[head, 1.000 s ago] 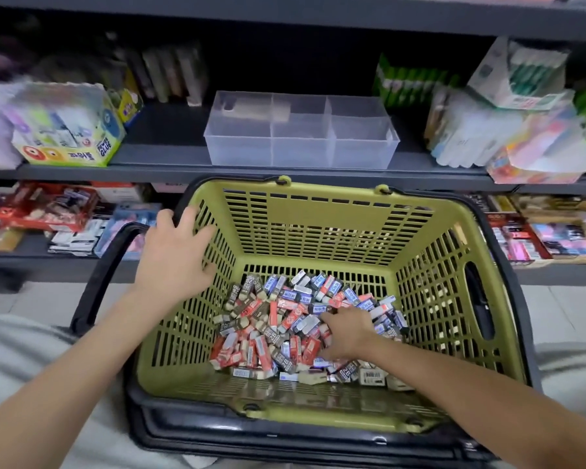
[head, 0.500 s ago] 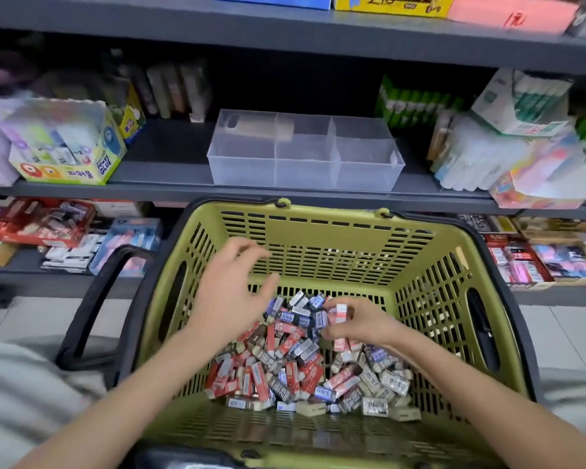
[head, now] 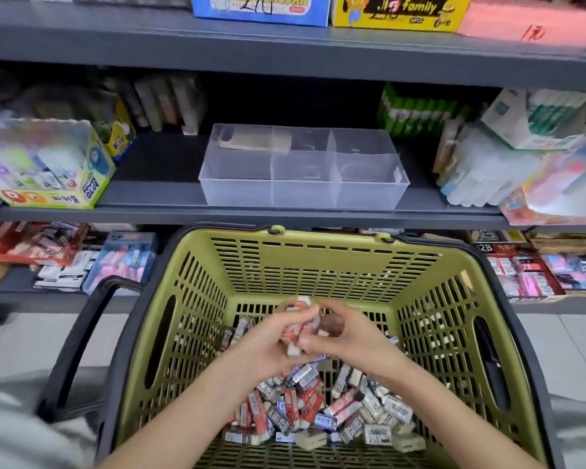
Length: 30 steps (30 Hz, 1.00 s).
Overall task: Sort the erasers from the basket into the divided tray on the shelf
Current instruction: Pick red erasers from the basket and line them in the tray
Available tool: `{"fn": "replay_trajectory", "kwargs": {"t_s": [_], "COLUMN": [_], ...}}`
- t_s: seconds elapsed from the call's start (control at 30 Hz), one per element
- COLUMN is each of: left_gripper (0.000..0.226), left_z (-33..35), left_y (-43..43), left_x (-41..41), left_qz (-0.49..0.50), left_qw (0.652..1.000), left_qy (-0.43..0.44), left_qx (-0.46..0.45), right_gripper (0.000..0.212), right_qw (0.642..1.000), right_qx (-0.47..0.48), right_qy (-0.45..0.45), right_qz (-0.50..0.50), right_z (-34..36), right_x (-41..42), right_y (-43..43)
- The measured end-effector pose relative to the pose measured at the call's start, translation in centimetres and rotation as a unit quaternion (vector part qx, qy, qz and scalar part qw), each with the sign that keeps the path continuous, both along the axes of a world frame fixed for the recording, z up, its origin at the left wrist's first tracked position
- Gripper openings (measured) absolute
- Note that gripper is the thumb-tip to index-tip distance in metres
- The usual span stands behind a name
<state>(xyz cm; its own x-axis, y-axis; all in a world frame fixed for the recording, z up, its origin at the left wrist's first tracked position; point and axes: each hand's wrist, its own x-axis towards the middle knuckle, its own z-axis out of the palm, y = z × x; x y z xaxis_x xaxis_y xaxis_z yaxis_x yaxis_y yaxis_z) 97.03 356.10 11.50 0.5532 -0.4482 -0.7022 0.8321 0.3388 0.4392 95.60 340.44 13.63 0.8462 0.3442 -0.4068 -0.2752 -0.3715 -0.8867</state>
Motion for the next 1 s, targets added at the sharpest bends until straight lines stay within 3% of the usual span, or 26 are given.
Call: {"fn": "replay_trajectory", "kwargs": {"t_s": [0.07, 0.17, 0.23, 0.33, 0.4, 0.5, 0.6, 0.73, 0.83, 0.9, 0.97, 1.0], "left_gripper": [0.068, 0.078, 0.099, 0.120, 0.123, 0.127, 0.129, 0.132, 0.134, 0.130, 0.116, 0.105], "left_z": [-0.1, -0.4, -0.9, -1.2, -1.4, -1.5, -1.3, -0.3, 0.3, 0.7, 1.0, 1.2], "left_y": [0.0, 0.1, 0.1, -0.2, -0.5, -0.7, -0.4, -0.2, 0.2, 1.1, 2.3, 2.9], "left_x": [0.3, 0.5, 0.4, 0.1, -0.2, -0.8, -0.6, -0.5, -0.3, 0.0, 0.2, 0.3], "left_qz": [0.004, 0.020, 0.014, -0.061, -0.127, -0.204, -0.240, -0.289, -0.272, -0.245, -0.191, -0.151], "left_qw": [1.000, 0.999, 0.994, 0.952, 0.925, 0.895, 0.874, 0.843, 0.860, 0.890, 0.925, 0.943], "left_qy": [-0.002, -0.008, -0.048, -0.189, -0.253, -0.297, -0.325, -0.358, -0.329, -0.273, -0.218, -0.192], "left_qx": [0.010, 0.036, 0.100, 0.234, 0.252, 0.264, 0.270, 0.279, 0.279, 0.270, 0.245, 0.226], "right_gripper": [0.093, 0.101, 0.091, 0.066, 0.050, 0.042, 0.009, 0.007, 0.013, 0.014, 0.009, 0.009], "right_qw": [1.000, 0.999, 0.998, 0.998, 0.998, 0.981, 0.997, 0.996, 0.987, 0.960, 0.965, 0.984], "right_qx": [-0.008, 0.024, 0.037, 0.008, -0.066, -0.168, -0.032, 0.037, 0.116, 0.185, 0.120, 0.002], "right_qy": [0.009, 0.031, 0.049, 0.064, 0.010, -0.096, -0.020, 0.062, 0.078, 0.107, 0.138, 0.137], "right_qz": [-0.003, 0.008, 0.009, -0.008, -0.017, -0.014, -0.063, -0.053, -0.084, -0.183, -0.190, -0.117], "right_z": [0.1, -0.1, 0.0, 0.3, 0.1, -0.8, -1.3, -1.9, -2.1, -2.5, -3.4, -4.1], "right_x": [0.0, -0.1, -0.1, 0.3, 0.3, 0.3, 0.7, 1.2, 1.6, 2.0, 2.0, 1.6], "right_y": [-0.3, -0.9, -2.1, -3.5, -3.4, -2.2, -1.0, 0.0, 0.1, -1.0, -2.4, -2.9]}}
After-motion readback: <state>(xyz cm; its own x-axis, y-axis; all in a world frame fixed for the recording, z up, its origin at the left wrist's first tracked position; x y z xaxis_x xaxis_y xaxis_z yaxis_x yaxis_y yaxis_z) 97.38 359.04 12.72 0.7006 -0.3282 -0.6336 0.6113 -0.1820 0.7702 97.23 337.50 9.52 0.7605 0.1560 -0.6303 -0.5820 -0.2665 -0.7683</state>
